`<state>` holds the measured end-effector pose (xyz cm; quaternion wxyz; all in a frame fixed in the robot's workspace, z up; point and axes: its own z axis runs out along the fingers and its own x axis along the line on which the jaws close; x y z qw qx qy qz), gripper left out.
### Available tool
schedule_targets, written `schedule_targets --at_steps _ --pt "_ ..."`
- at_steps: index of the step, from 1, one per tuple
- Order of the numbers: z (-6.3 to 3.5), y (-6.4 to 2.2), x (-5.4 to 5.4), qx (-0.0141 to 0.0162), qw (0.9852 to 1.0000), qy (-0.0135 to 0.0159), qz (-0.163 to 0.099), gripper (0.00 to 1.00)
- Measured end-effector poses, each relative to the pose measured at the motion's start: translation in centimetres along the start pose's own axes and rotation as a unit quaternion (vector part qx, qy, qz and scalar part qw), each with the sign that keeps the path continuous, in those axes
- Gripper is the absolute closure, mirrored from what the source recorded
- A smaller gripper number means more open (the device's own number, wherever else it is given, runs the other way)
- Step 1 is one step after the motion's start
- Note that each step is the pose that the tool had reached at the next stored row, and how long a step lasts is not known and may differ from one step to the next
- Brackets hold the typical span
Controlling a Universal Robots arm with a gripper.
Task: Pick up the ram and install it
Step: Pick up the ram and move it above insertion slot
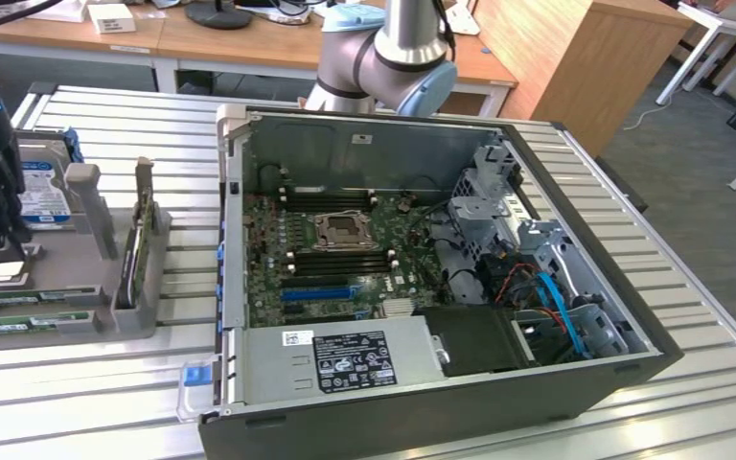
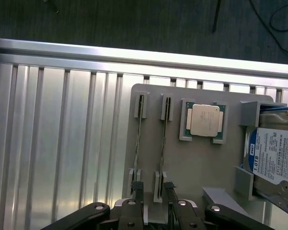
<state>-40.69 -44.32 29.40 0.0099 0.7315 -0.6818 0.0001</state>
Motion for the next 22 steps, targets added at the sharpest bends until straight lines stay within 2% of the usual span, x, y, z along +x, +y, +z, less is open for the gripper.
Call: schedule_targets --at_steps 9,13,16,22 --pt "0.01 0.07 0.91 -0.0001 1.0000 0.0000 0.000 0.70" --pt "0.02 0.07 1.00 0.0000 1.0000 -0.0001 0.000 0.70" --pt "0.08 0.08 1.00 0.0004 1.0000 -0.0041 0.000 0.70" --pt "0.80 0.06 1.00 0.0003 1.0000 -0.0045 0.000 0.70"
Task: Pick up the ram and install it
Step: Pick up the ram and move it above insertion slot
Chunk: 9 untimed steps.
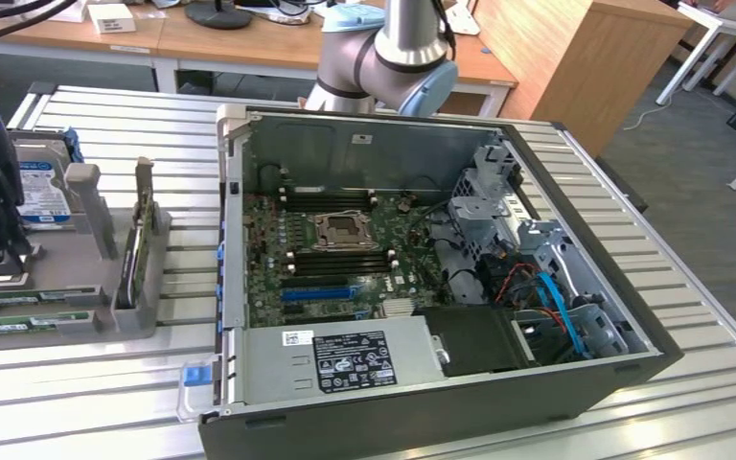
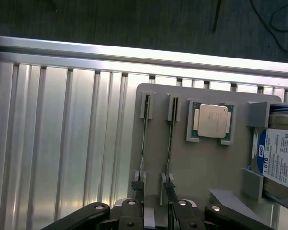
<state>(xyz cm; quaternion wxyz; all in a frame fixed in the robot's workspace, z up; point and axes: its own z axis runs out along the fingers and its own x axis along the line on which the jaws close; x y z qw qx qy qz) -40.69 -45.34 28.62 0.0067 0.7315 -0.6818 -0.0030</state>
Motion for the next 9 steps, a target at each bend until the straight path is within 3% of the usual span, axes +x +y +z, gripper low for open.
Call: schedule_targets --at_steps 9 --pt "1.37 -0.02 0.0 0.0000 1.0000 0.0000 0.000 0.70"
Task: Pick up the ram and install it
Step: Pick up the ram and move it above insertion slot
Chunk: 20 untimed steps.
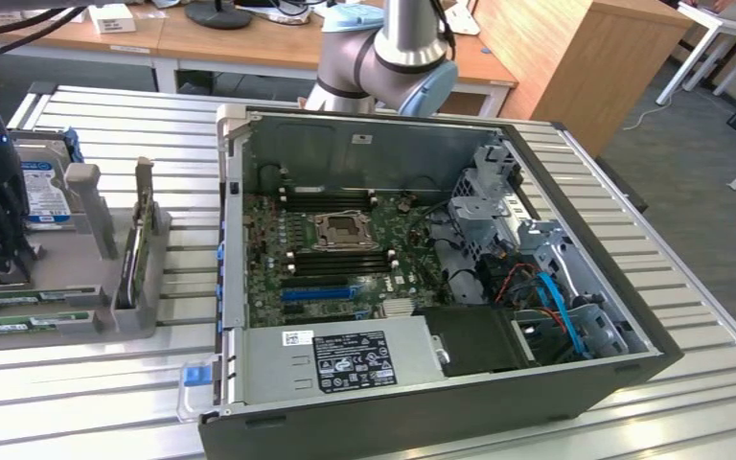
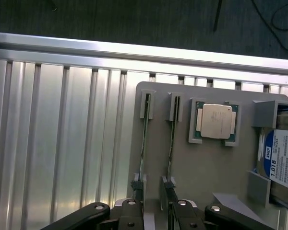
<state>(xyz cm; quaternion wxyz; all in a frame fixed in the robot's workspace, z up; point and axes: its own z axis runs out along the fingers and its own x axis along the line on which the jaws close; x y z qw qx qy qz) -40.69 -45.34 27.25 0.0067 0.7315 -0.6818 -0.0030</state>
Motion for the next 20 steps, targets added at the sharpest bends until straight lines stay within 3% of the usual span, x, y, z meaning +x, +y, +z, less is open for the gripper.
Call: schedule_targets --at_steps 20 --pt "2.99 0.02 0.0 0.0000 1.0000 0.0000 0.000 0.70"
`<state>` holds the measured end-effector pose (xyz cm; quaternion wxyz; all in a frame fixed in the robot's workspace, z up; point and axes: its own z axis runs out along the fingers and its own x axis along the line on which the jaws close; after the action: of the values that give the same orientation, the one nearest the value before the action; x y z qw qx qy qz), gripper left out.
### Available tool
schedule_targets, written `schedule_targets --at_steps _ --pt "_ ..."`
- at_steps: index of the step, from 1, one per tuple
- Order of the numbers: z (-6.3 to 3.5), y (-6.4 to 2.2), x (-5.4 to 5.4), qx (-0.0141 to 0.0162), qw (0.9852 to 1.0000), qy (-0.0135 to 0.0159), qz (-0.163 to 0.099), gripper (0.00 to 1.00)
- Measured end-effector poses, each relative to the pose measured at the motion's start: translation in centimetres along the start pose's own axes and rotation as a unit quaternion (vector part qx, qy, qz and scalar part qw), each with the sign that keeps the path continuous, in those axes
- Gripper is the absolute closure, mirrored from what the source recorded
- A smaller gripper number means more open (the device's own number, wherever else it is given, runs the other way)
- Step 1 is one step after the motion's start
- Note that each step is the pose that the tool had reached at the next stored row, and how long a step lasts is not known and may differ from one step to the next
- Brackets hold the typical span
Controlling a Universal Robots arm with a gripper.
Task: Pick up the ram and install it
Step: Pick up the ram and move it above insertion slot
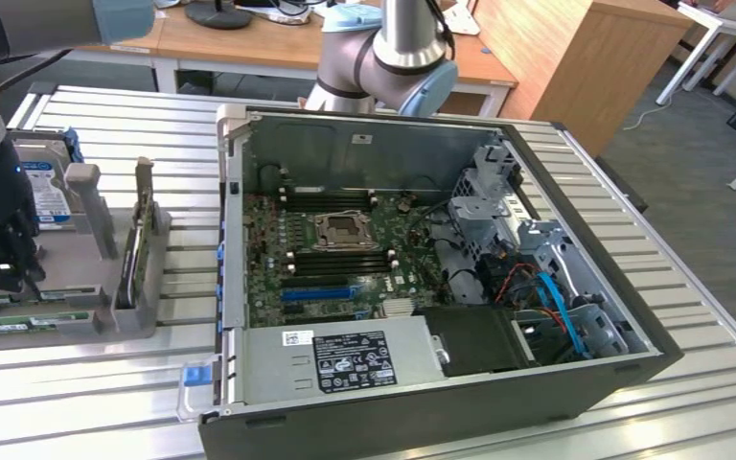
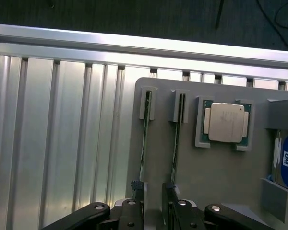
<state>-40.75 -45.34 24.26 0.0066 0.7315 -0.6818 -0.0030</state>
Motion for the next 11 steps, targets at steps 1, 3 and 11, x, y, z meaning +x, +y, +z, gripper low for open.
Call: schedule_targets --at_steps 1,3,11 --pt "0.15 0.00 0.00 0.0000 1.0000 0.0000 0.000 0.70" --pt "0.42 0.01 0.00 0.0000 1.0000 0.0000 0.000 0.70" --pt "0.58 0.05 0.42 0.0000 1.0000 0.0000 0.000 0.70"
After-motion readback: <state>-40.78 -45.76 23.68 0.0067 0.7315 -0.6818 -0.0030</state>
